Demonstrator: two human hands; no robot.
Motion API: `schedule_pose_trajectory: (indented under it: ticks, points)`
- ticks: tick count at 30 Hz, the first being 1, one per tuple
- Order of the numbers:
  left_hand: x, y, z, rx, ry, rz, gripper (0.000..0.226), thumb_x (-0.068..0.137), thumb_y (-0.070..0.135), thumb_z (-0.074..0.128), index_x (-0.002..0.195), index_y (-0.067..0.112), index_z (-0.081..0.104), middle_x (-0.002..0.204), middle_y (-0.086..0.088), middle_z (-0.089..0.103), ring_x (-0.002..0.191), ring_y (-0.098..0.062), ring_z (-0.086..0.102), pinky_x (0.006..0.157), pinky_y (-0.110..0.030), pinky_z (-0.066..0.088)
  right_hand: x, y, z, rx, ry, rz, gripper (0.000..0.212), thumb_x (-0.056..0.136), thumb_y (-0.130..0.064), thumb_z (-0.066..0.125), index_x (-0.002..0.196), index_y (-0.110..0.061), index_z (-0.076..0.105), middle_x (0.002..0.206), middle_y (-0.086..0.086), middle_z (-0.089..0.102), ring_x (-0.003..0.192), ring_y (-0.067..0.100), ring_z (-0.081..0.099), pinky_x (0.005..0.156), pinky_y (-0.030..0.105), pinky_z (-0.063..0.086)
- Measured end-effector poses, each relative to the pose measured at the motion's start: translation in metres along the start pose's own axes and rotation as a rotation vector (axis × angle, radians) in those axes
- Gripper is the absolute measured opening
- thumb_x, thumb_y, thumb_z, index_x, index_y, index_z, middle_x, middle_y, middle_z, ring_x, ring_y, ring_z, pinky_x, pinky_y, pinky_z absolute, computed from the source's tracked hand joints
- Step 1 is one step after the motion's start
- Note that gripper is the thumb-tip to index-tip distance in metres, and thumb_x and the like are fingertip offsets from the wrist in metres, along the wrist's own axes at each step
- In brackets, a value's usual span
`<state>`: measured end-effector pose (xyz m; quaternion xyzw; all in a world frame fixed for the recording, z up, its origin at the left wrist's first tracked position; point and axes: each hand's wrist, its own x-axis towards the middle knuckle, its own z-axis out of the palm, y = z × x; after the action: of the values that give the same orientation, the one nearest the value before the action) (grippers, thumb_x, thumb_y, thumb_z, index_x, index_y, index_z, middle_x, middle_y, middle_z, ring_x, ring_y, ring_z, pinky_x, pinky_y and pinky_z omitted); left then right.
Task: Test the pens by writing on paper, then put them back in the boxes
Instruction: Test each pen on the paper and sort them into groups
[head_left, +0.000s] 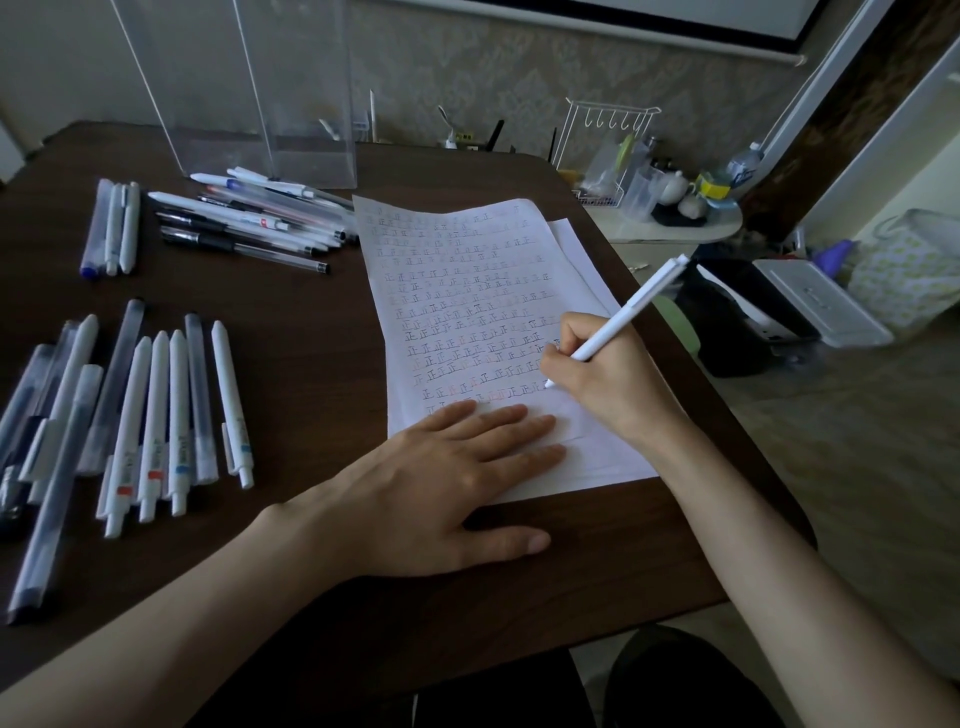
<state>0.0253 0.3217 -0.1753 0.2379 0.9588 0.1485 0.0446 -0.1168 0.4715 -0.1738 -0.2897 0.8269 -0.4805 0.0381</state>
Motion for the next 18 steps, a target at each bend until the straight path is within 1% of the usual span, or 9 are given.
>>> schedule_pose_trajectory:
  ticks: [2,4,6,8,9,11,13,15,18]
  points:
    - [0.000,-0.001,0.001,-0.001,0.008,0.004,0.072,0.087,0.069,0.021,0.149,0.036,0.005,0.155,0.017,-0.006,0.139,0.004,-0.014,0.113,-0.024,-0.010,0.001,0.001,0.001,-0.021,0.014,0.002,0.042,0.080,0.000,0.059,0.057,-0.016,0.028,0.049,-0.009,0.025,0.052,0.012,0.033,0.051,0.028,0.031]
    - [0.000,-0.002,0.001,-0.008,0.028,0.014,0.071,0.087,0.069,0.022,0.149,0.036,0.009,0.156,0.016,-0.002,0.140,0.003,-0.011,0.113,-0.024,-0.008,0.001,0.001,0.000,-0.034,0.027,0.004,0.043,0.082,-0.004,0.060,0.057,-0.018,0.027,0.046,-0.009,0.027,0.051,0.010,0.028,0.052,0.034,0.033]
    - [-0.001,-0.003,0.001,-0.028,0.076,0.023,0.067,0.089,0.066,0.024,0.148,0.034,0.020,0.156,0.014,0.010,0.141,0.002,0.000,0.113,-0.022,-0.002,0.000,0.000,0.000,0.024,0.040,-0.012,0.041,0.086,-0.019,0.067,0.061,-0.015,0.035,0.043,-0.007,0.037,0.044,0.008,0.035,0.049,0.032,0.036]
    - [-0.002,-0.003,-0.001,-0.078,0.156,0.007,0.063,0.090,0.062,0.030,0.143,0.029,0.037,0.150,0.011,0.031,0.137,0.001,0.020,0.112,-0.015,0.008,-0.001,-0.005,0.000,0.127,0.065,-0.011,0.038,0.081,-0.039,0.067,0.070,-0.010,0.044,0.042,-0.004,0.047,0.040,0.010,0.043,0.046,0.028,0.037]
    - [-0.003,-0.004,-0.002,-0.123,0.200,-0.015,0.061,0.090,0.061,0.033,0.140,0.027,0.041,0.144,0.011,0.041,0.132,0.001,0.030,0.108,-0.010,0.013,-0.001,-0.006,0.000,0.150,0.071,-0.015,0.038,0.078,-0.042,0.066,0.075,-0.009,0.047,0.044,-0.003,0.049,0.041,0.012,0.045,0.047,0.027,0.038]
    - [-0.005,-0.004,-0.005,-0.244,0.259,-0.097,0.061,0.087,0.064,0.037,0.139,0.032,0.037,0.133,0.015,0.050,0.120,0.004,0.041,0.099,-0.007,0.027,0.000,-0.006,0.000,0.095,0.064,-0.066,0.030,0.079,-0.036,0.069,0.079,-0.011,0.053,0.054,-0.005,0.054,0.050,0.009,0.051,0.051,0.026,0.041]
    - [-0.006,-0.004,-0.008,-0.373,0.265,-0.170,0.065,0.081,0.070,0.040,0.139,0.046,0.024,0.130,0.019,0.051,0.113,0.006,0.046,0.093,-0.014,0.041,0.001,-0.002,0.001,0.000,0.037,-0.145,0.011,0.082,-0.018,0.071,0.089,-0.014,0.063,0.075,-0.012,0.057,0.069,0.004,0.054,0.059,0.016,0.042]
    - [-0.006,-0.005,-0.009,-0.398,0.270,-0.163,0.070,0.078,0.072,0.043,0.138,0.054,0.014,0.129,0.019,0.052,0.113,0.004,0.047,0.091,-0.019,0.045,0.001,-0.001,0.002,-0.061,0.003,-0.174,0.028,0.085,-0.004,0.066,0.109,-0.017,0.065,0.095,-0.015,0.055,0.087,0.008,0.053,0.067,0.012,0.041]
    - [-0.006,-0.005,-0.007,-0.362,0.259,-0.106,0.071,0.078,0.069,0.045,0.140,0.053,0.013,0.126,0.013,0.054,0.115,-0.002,0.048,0.093,-0.026,0.046,0.000,-0.006,0.001,-0.017,-0.031,-0.104,0.039,0.089,-0.003,0.059,0.121,-0.024,0.060,0.103,-0.017,0.056,0.097,0.003,0.051,0.077,0.012,0.040]
